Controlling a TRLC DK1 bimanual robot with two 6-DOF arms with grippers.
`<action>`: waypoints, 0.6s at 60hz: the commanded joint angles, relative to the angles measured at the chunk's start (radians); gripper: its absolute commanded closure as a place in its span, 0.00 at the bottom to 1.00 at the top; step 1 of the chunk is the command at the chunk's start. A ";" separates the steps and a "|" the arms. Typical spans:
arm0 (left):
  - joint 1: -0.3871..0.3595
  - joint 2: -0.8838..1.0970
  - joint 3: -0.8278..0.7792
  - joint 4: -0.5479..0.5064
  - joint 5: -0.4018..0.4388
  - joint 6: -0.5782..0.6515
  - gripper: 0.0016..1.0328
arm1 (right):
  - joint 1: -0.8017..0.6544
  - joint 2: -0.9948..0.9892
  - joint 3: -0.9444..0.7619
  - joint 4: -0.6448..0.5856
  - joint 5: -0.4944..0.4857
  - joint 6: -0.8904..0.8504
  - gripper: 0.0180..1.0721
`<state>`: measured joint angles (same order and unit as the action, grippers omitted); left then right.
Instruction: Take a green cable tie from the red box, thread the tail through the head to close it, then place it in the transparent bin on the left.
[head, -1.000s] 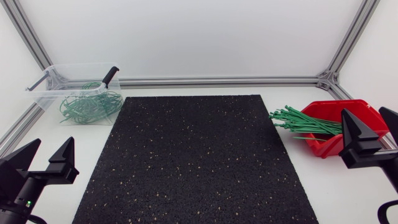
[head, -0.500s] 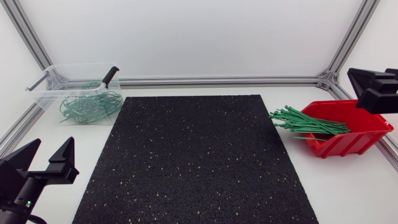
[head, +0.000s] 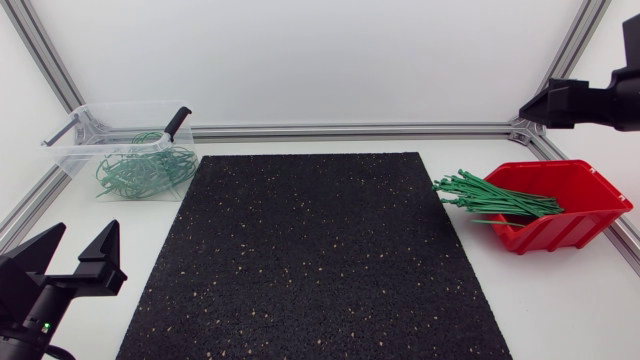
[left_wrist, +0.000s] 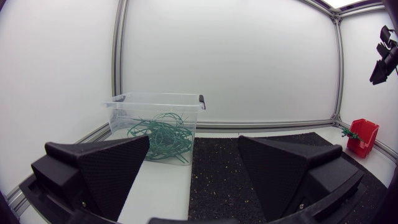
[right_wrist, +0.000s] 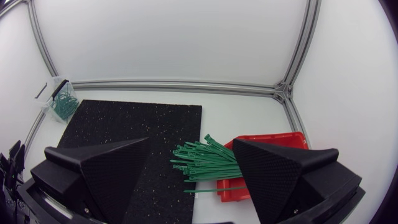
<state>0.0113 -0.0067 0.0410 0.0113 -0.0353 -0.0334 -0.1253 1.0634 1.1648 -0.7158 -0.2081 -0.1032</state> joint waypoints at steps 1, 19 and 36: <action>0.007 -0.006 -0.039 -0.013 -0.008 -0.002 0.04 | -0.028 0.079 0.067 -0.062 -0.028 -0.098 0.08; 0.007 -0.006 -0.039 -0.014 -0.008 -0.002 0.04 | -0.022 0.308 0.202 -0.359 0.009 -0.532 0.11; 0.004 -0.006 -0.039 -0.016 -0.008 -0.002 0.04 | -0.023 0.383 0.162 -0.416 0.107 -0.932 0.15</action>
<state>0.0113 -0.0067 0.0410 0.0109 -0.0353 -0.0334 -0.1459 1.4269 1.3491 -1.1011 -0.1143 -0.8886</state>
